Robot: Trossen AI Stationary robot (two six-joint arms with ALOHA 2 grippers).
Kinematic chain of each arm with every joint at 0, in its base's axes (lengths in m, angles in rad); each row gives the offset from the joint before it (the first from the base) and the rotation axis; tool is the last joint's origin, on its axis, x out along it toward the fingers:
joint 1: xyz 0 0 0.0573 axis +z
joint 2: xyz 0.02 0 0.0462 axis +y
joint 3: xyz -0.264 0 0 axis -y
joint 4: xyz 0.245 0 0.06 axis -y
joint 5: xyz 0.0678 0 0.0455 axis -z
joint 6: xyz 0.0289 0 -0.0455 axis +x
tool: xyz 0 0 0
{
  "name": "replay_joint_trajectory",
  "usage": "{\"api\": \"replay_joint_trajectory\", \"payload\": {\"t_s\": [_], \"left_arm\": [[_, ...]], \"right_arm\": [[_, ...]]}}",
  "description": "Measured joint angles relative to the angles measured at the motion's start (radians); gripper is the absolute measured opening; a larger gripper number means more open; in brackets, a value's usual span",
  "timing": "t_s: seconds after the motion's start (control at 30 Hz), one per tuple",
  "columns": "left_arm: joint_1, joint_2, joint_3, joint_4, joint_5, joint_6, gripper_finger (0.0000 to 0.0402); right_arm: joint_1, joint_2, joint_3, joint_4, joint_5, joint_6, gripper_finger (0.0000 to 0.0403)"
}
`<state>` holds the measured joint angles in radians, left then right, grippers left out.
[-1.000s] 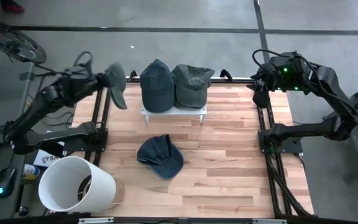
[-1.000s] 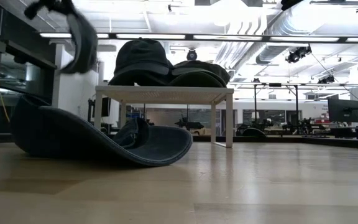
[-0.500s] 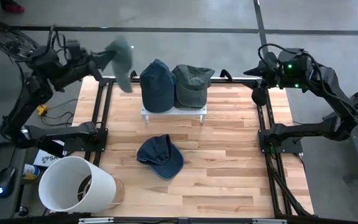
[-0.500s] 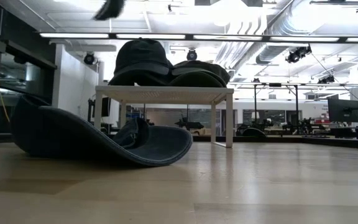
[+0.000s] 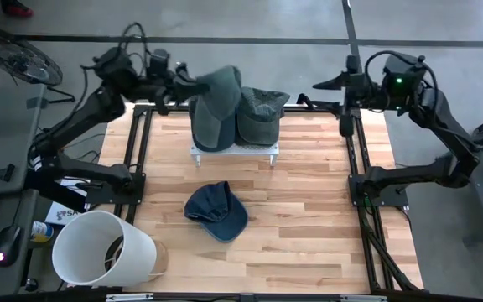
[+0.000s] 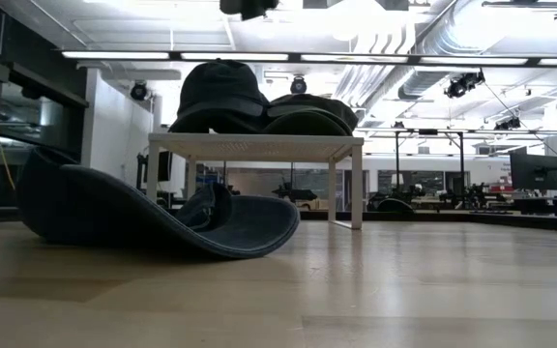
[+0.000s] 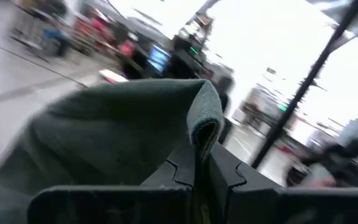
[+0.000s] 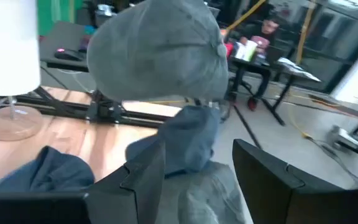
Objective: Pick & Place hat
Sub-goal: Stack the gray cap on top of the other gray cap on the shelf
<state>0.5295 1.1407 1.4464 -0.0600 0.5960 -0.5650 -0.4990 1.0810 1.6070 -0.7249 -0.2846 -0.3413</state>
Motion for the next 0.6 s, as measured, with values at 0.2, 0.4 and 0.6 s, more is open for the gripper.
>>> {"api": "replay_joint_trajectory", "payload": {"t_s": [0.2, 0.4, 0.6], "left_arm": [[-0.089, 0.036, 0.000, 0.012, 0.027, -0.001, 0.0005], [-0.187, 0.050, 0.000, 0.006, 0.010, 0.010, 0.0005], [-0.282, 0.049, 0.000, -0.018, -0.054, 0.051, 0.0005]], "right_arm": [[0.000, 0.089, 0.000, 0.059, -0.118, 0.000, 0.0181], [0.000, 0.175, 0.000, 0.151, -0.287, 0.003, 0.0181], [0.000, 0.253, 0.000, 0.244, -0.459, 0.044, 0.0181]]}}
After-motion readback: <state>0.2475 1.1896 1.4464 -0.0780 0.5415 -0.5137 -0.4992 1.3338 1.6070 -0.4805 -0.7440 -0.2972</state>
